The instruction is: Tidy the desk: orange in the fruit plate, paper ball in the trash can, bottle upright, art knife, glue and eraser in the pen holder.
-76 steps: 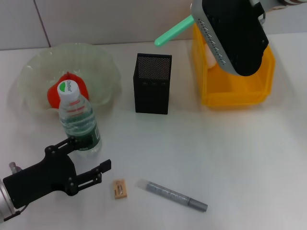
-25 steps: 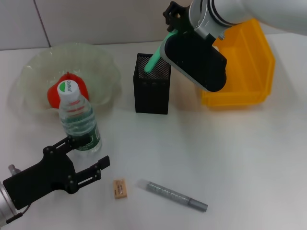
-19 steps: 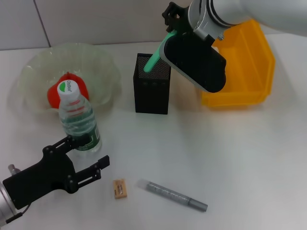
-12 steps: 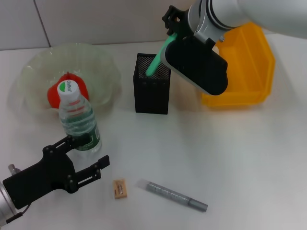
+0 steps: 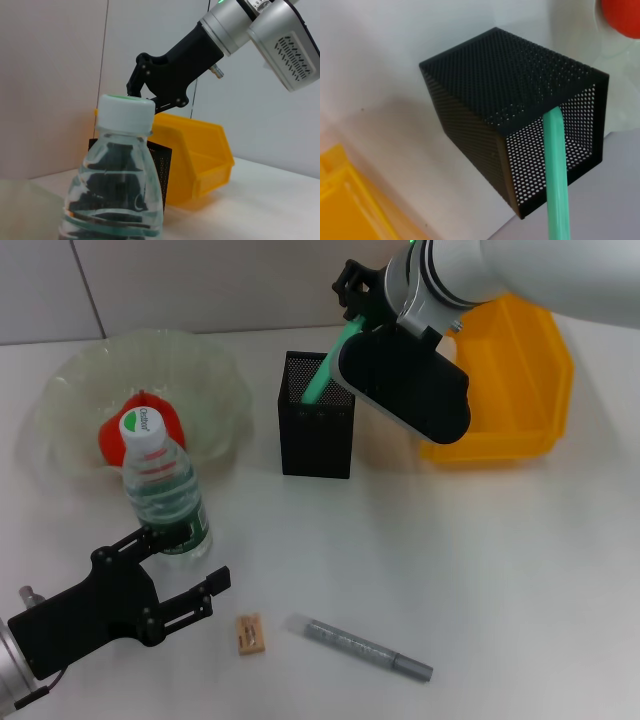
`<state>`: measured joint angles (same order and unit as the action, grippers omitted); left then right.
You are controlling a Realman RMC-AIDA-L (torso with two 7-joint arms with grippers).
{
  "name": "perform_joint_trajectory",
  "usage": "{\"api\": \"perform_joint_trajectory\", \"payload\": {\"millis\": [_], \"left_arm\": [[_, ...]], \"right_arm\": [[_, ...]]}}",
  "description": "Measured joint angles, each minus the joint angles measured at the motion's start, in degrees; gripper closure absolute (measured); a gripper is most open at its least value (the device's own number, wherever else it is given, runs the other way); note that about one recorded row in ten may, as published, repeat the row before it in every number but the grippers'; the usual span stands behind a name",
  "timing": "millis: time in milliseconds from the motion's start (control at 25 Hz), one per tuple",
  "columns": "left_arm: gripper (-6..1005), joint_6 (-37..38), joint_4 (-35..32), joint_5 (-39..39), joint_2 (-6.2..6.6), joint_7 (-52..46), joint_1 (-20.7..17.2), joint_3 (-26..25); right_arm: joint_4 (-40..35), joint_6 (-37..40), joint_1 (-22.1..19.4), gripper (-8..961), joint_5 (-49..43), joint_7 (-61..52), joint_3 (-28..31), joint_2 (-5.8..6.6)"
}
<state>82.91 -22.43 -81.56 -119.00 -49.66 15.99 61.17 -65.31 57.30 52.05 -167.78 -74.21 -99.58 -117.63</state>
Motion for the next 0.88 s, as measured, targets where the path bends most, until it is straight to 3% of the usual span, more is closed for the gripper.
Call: {"api": "perform_joint_trajectory", "payload": {"millis": [880], "left_arm": [[215, 0.07, 0.02, -0.01, 0.09, 0.0, -0.08, 0.0]], "right_arm": [[0.01, 0.16, 0.43, 758, 0.09, -2.02, -0.73, -0.5]]}}
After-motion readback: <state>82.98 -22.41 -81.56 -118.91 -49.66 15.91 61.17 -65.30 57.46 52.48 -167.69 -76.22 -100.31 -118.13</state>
